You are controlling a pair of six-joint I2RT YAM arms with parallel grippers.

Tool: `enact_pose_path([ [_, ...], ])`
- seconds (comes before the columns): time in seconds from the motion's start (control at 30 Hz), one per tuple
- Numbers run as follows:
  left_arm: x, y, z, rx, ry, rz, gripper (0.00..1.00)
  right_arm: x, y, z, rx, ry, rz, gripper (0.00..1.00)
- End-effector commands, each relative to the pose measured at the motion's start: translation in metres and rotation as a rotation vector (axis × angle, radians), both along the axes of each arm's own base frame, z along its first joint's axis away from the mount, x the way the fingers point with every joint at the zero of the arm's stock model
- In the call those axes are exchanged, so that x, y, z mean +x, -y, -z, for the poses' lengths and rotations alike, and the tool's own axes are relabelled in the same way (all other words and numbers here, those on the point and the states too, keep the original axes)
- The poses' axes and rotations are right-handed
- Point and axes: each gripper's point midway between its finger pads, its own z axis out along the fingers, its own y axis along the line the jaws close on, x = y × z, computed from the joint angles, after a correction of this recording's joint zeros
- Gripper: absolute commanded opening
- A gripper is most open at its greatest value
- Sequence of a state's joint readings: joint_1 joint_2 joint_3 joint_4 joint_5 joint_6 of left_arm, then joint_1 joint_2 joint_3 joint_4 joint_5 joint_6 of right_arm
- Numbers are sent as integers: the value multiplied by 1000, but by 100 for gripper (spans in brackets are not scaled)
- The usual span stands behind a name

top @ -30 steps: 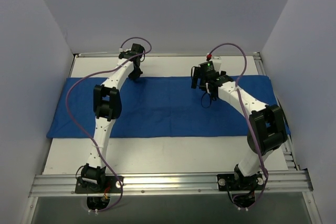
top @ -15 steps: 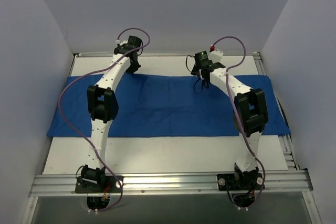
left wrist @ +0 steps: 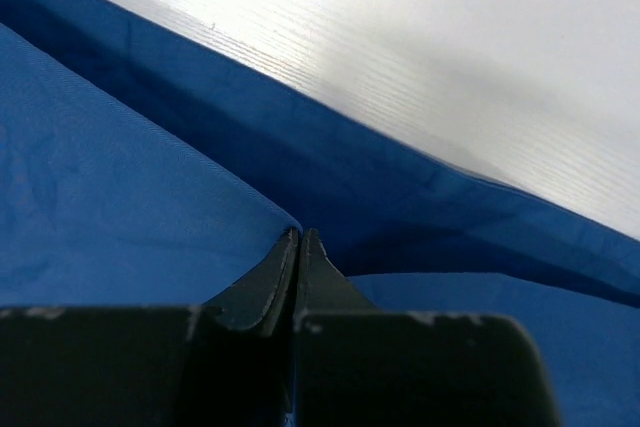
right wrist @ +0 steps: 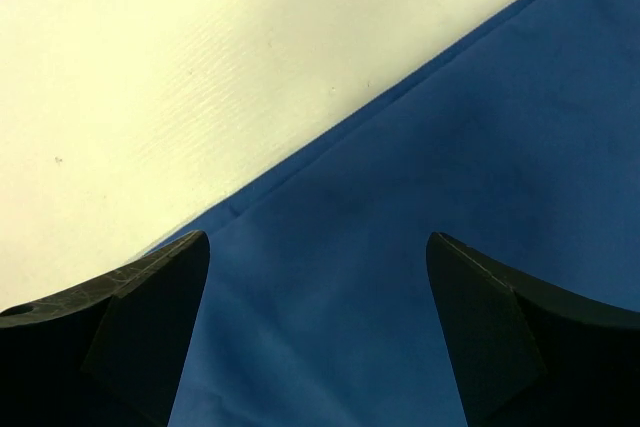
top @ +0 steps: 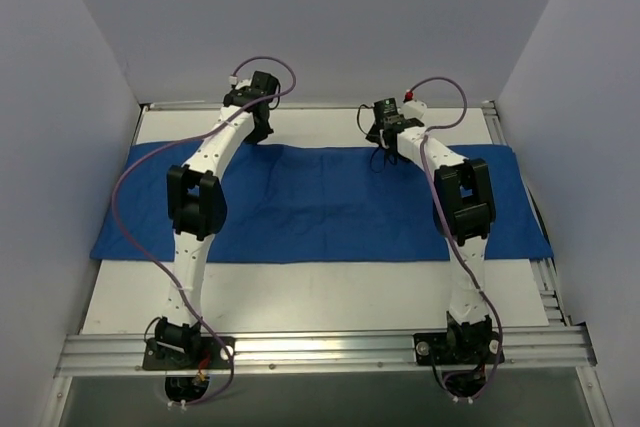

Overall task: Open and lay out the surgical kit
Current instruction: Open the surgical kit at the center of the board.

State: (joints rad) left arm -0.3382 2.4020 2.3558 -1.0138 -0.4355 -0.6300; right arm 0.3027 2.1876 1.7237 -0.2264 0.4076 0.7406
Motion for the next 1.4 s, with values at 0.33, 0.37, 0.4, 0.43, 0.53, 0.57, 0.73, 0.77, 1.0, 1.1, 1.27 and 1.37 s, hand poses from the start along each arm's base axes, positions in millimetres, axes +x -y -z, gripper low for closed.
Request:
enact_pose_path([
  [0.33, -15, 11, -70, -4, 124, 62, 2, 35, -28, 7, 84, 55, -112, 82],
  [0.37, -17, 11, -67, 1, 116, 66, 2, 36, -28, 10, 85, 53, -115, 82],
  [0.4, -17, 11, -68, 3, 122, 72, 2, 36, -29, 12, 85, 49, -118, 81],
  [0.43, -17, 11, -71, 2, 130, 73, 2, 36, -30, 13, 87, 48, -122, 81],
  [0.53, -19, 12, -71, 6, 132, 84, 2, 36, -33, 20, 87, 35, -139, 80],
  [0.57, -19, 12, -71, 5, 133, 89, 2, 35, -33, 25, 82, 23, -146, 80],
  [0.73, -19, 13, -77, 6, 154, 106, 2, 34, -30, 30, 54, -4, -145, 75],
  [0.77, -19, 13, -78, 6, 158, 107, 2, 33, -29, 31, 49, -9, -142, 75],
  [1.0, -17, 15, -97, -3, 204, 132, 2, 23, -21, 34, -15, -87, -159, 76],
  [1.1, -18, 14, -105, 1, 219, 134, 2, 20, -22, 30, -42, -111, -188, 77],
  [1.27, -19, 13, -109, 2, 228, 139, 2, 16, -23, 28, -71, -141, -213, 77],
  [1.37, -20, 13, -111, -2, 233, 143, 2, 14, -22, 30, -75, -151, -210, 78],
])
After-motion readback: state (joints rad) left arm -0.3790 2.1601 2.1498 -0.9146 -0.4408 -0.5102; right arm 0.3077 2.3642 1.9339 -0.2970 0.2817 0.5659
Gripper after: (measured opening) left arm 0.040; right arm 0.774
